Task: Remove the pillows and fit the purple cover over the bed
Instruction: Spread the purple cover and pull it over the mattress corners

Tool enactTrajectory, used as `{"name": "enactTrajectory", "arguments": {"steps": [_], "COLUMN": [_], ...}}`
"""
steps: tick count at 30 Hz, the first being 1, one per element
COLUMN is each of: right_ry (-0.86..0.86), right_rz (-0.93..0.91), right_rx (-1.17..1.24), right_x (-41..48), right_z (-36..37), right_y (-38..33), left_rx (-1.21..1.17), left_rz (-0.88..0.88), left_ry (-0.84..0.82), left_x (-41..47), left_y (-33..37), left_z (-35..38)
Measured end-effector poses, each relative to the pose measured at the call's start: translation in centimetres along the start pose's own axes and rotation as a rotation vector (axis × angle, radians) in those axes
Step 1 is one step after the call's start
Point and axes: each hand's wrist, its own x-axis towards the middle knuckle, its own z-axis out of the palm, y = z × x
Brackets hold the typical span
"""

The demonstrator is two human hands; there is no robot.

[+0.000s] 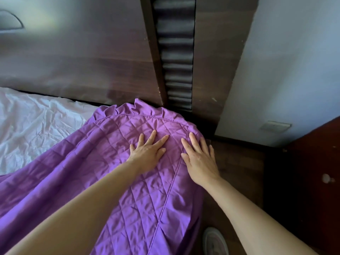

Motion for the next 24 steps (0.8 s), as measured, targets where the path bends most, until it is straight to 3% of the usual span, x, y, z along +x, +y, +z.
{"name": "enactTrajectory", "arguments": {"steps": [13,15,19,22,24], "right_ry": [0.063,0.112,0.065,-0.005,-0.029], "right_rz": [-0.089,0.011,0.173,0.132,0.111], "right_rx": [0.063,0.137,0.232,0.267,0.300], "right_x": [-12.8,-13.8,-15.8,-17.4,-18.3], "right_z": [4.4,4.9,6.1,7.4,8.1], "right_y": [-2.8,-3.1,-3.0,-2.9,-3.0], "left_rx": [-0.147,-0.230,-0.360,-0.290,-0.208], "left_rz": [0.177,0.135,-0.020,-0.033,-0.010], "left_ry": [0.254,0.312,0.192,0.165,0.240], "left_x": [-14.9,-17.3,-21.5,-22.9,-23.2], "left_y": [1.4,1.5,2.5,3.6,4.3], "left_z": [8.8,10.2,12.7,14.4,15.2]}}
